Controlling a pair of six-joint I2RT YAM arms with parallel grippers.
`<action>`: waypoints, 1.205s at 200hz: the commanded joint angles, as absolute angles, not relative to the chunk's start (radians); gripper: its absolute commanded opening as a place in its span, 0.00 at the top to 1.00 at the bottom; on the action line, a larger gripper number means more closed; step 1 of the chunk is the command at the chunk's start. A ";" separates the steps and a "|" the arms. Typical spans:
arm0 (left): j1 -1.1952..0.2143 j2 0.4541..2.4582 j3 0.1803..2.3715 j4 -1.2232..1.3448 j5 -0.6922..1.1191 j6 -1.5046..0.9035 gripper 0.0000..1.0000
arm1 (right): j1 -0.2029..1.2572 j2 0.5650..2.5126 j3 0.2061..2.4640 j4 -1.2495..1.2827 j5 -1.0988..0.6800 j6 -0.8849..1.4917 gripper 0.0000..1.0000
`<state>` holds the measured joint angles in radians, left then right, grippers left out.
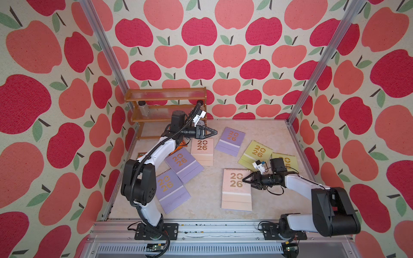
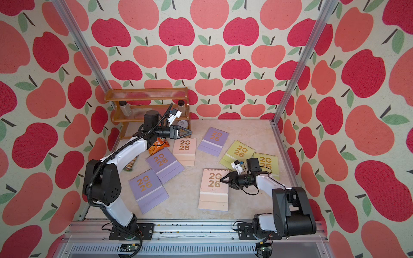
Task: Stack the calendars
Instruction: Place the calendar at the calendar.
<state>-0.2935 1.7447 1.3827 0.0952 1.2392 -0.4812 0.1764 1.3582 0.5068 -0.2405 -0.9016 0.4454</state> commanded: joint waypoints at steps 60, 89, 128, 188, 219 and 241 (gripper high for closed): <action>-0.301 1.764 1.402 0.112 1.262 -0.478 0.24 | 0.177 1.333 0.553 -0.299 -0.843 0.442 0.37; -0.301 1.762 1.401 0.105 1.261 -0.474 0.24 | 0.176 1.308 0.579 -0.354 -0.758 0.436 0.33; -0.302 1.765 1.406 0.097 1.258 -0.469 0.23 | 0.175 1.280 0.625 -0.424 -0.644 0.419 0.15; -0.404 1.911 1.595 -0.191 1.092 -0.327 0.00 | 0.071 1.285 0.827 -0.523 -0.382 0.420 0.04; -0.475 2.074 1.746 -0.214 1.015 -0.340 0.00 | -0.053 1.348 0.898 -0.505 -0.345 0.437 0.03; -0.506 2.210 1.878 -0.245 0.987 -0.359 0.00 | -0.114 1.407 0.944 -0.492 -0.334 0.437 0.03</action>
<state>-0.4828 2.0995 1.7607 -0.1707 1.0538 -0.3676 -0.0647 1.3514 0.8944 -0.4732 -0.3874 0.4244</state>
